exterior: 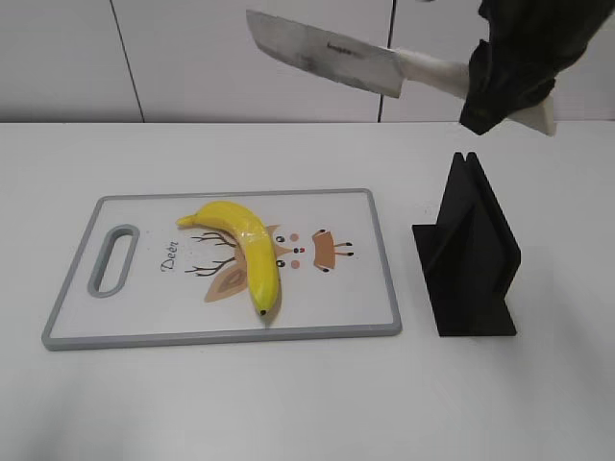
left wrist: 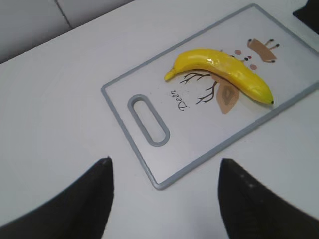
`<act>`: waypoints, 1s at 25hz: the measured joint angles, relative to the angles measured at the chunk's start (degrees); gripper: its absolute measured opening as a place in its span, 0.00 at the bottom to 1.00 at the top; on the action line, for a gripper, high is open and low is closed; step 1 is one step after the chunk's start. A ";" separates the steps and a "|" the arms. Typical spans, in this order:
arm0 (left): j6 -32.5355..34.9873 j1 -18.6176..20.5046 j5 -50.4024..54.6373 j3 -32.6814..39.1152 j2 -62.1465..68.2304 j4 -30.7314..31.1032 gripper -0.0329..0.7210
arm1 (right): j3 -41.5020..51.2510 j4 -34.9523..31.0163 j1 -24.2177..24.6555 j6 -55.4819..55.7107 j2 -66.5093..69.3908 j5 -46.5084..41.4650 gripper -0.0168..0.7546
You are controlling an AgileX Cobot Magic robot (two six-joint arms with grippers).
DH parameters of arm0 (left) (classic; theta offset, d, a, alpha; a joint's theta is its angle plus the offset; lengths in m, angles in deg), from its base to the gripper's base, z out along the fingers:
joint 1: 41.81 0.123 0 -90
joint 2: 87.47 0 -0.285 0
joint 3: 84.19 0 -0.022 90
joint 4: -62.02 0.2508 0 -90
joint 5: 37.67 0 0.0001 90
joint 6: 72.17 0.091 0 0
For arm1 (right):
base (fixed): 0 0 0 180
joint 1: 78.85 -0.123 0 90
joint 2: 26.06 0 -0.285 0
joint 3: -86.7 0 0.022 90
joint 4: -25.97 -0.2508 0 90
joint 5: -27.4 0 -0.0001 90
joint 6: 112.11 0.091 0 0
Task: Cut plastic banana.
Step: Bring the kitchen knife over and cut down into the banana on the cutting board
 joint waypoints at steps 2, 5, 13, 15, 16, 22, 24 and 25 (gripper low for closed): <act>6.31 0.00 1.74 -4.38 6.28 -2.69 0.87 | -1.74 0.00 0.00 -5.60 2.01 0.11 0.24; 14.21 0.00 4.41 -11.29 15.22 -6.92 0.87 | -3.91 -0.36 0.00 -13.95 5.04 0.45 0.24; 32.15 -0.66 10.06 -28.09 36.44 -15.21 0.86 | -7.46 -5.56 0.00 -33.44 12.11 1.65 0.24; 36.30 -1.89 11.60 -31.54 41.02 -15.21 0.85 | -8.14 -8.04 0.00 -37.28 13.43 1.90 0.24; 37.28 -2.66 12.07 -32.83 43.18 -15.21 0.84 | -8.47 -9.12 0.00 -38.88 14.13 2.04 0.24; 38.92 -6.74 12.45 -37.12 52.84 -11.35 0.79 | -9.92 -12.51 0.00 -42.62 17.62 2.65 0.24; 38.91 -7.06 11.35 -37.13 55.46 -10.80 0.75 | -9.97 -13.31 0.00 -42.96 18.09 2.65 0.24; 38.91 -7.06 10.71 -37.13 56.41 -10.66 0.73 | -9.97 -13.69 0.00 -43.07 18.24 2.70 0.24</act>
